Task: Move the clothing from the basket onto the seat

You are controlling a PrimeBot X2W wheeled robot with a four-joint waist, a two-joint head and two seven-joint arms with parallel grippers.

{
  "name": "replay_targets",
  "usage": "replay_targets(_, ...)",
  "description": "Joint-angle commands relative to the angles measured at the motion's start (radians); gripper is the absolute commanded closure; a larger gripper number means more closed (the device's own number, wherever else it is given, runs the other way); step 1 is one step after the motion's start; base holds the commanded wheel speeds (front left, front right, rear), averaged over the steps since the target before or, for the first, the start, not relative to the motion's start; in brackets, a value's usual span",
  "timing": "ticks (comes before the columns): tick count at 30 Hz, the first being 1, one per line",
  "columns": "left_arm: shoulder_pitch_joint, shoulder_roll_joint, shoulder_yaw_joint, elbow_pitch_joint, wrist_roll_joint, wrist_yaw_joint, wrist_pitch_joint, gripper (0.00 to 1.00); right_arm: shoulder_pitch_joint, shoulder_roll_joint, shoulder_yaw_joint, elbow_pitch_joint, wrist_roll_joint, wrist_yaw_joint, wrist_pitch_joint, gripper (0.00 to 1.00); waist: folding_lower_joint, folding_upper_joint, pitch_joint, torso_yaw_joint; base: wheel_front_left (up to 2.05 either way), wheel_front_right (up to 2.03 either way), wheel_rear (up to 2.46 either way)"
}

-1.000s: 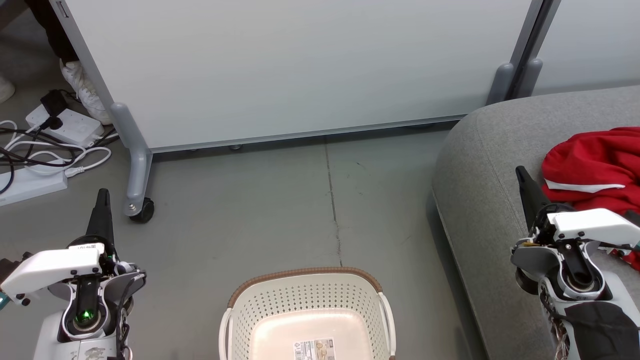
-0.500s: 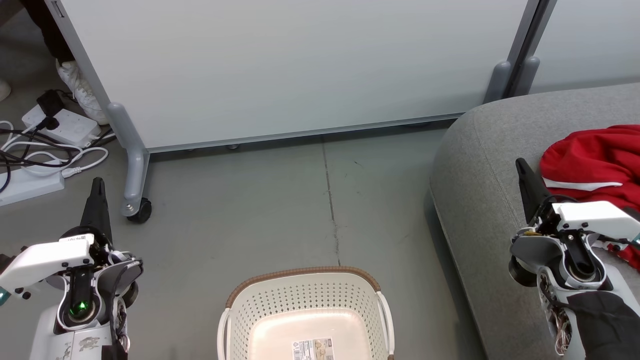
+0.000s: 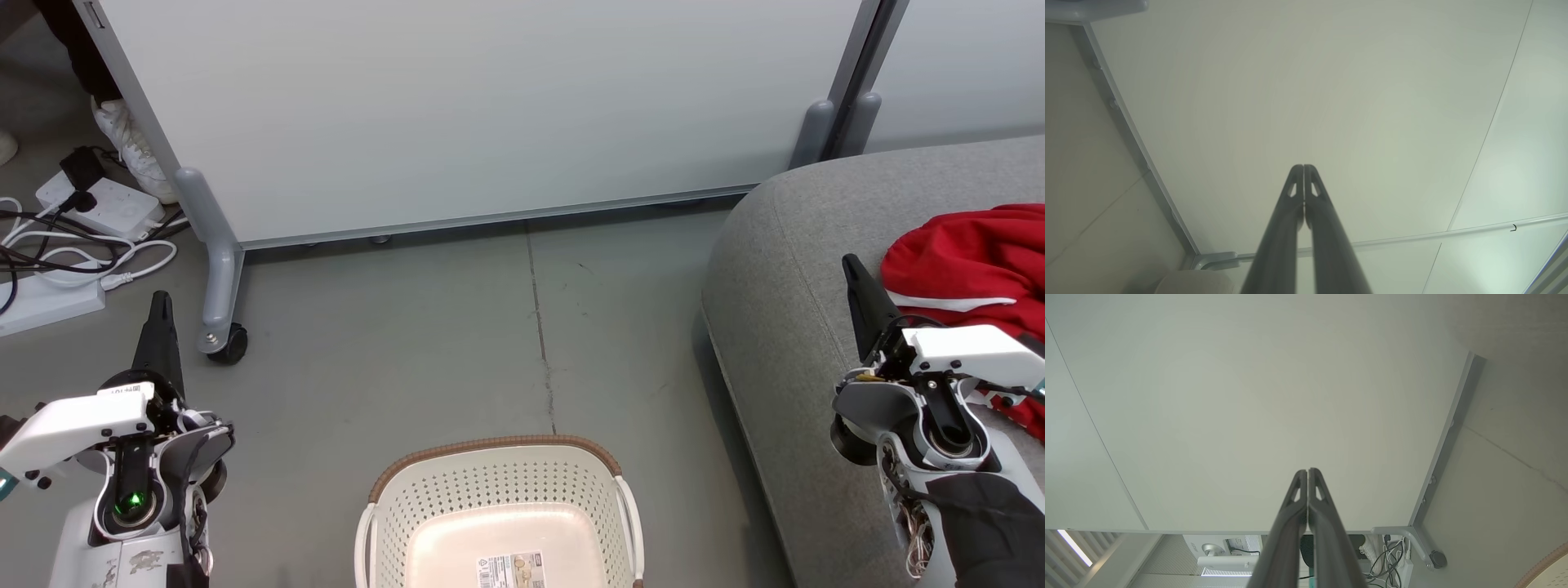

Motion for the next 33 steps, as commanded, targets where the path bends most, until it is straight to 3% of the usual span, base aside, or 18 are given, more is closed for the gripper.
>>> replay_targets(1,-0.015,0.004,0.004,0.0,-0.002,-0.005,0.001,1.0,-0.003,-0.009,-0.001,0.0,0.006,0.002,0.006,1.0,0.0,0.0,0.0,0.0,0.0,0.0,0.0)
replay_targets(33,-0.015,0.003,0.005,0.0,0.0,-0.005,0.003,1.0,-0.003,-0.009,-0.001,0.0,0.006,0.003,0.006,1.0,0.0,0.0,0.0,0.0,0.0,0.0,0.0)
